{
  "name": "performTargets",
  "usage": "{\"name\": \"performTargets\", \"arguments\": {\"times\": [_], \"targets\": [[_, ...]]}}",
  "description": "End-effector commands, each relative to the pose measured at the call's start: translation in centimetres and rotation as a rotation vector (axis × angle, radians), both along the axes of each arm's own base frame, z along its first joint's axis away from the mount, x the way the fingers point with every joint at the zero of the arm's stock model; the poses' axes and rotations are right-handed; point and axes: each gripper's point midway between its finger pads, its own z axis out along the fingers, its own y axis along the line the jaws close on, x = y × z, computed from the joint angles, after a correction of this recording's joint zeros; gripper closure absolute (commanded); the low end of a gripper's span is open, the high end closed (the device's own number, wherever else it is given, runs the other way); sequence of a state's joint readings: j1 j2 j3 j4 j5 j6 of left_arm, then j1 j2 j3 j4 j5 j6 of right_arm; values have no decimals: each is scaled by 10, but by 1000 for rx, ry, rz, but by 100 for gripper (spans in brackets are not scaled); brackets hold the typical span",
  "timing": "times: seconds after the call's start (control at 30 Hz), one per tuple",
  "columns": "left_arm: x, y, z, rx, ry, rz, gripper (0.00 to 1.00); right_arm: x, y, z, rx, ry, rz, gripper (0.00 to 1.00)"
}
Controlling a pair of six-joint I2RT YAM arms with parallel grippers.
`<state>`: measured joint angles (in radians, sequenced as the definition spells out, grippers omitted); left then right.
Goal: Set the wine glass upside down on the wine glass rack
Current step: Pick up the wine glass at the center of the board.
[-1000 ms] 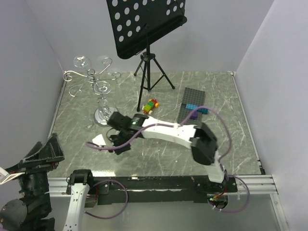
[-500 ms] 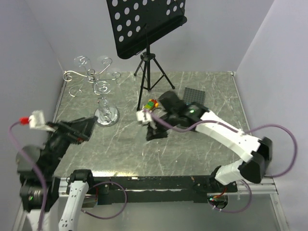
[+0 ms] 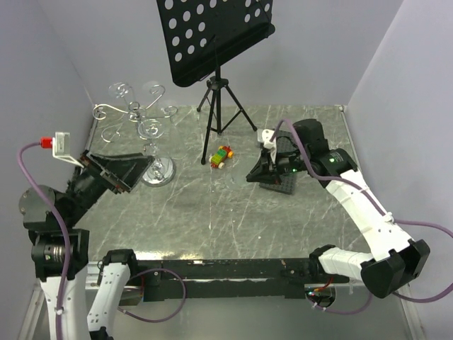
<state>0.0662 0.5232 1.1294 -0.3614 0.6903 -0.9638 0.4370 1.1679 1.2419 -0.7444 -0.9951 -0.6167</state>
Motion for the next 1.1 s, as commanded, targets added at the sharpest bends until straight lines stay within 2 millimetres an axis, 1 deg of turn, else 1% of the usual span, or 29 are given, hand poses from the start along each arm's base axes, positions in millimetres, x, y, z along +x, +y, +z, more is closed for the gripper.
{"name": "performTargets", "arguments": {"times": [0.0,0.1,0.17,0.3,0.4,0.5,0.53,0.6,0.67,0.73,0.77,0.9,0.93,1.0,1.07], "targets": [[6,-10,25,-9,-52,-80,3,-3,-4,31,124,-77,40,100],[19,-12,22,2,-30,-90,3,0,-12,33,140,-82,11,100],[19,-19,19,13,-19,-123,3,2,-18,33,152,-78,-5,100],[27,-33,9,46,30,-162,3,6,-27,33,177,-60,-33,100],[32,-56,0,82,77,-211,3,10,-35,35,194,-64,-59,100],[35,-88,-10,116,114,-253,3,12,-40,36,211,-54,-76,100],[33,-104,-16,134,133,-274,3,12,-42,35,216,-51,-80,100],[33,-127,-25,166,165,-274,3,13,-45,36,227,-53,-94,100],[40,-145,-36,178,205,-250,3,13,-49,37,237,-60,-106,100],[49,-157,-48,160,243,-224,3,13,-52,38,244,-64,-113,100],[56,-160,-60,149,266,-194,3,12,-52,39,248,-69,-114,100],[64,-182,-78,78,298,-216,3,12,-55,40,255,-80,-127,100],[68,-189,-88,87,322,-223,3,13,-56,40,256,-84,-128,100],[71,-199,-102,96,349,-236,3,12,-56,40,257,-81,-126,100],[72,-210,-112,100,367,-267,3,12,-56,39,258,-80,-125,100]]}}
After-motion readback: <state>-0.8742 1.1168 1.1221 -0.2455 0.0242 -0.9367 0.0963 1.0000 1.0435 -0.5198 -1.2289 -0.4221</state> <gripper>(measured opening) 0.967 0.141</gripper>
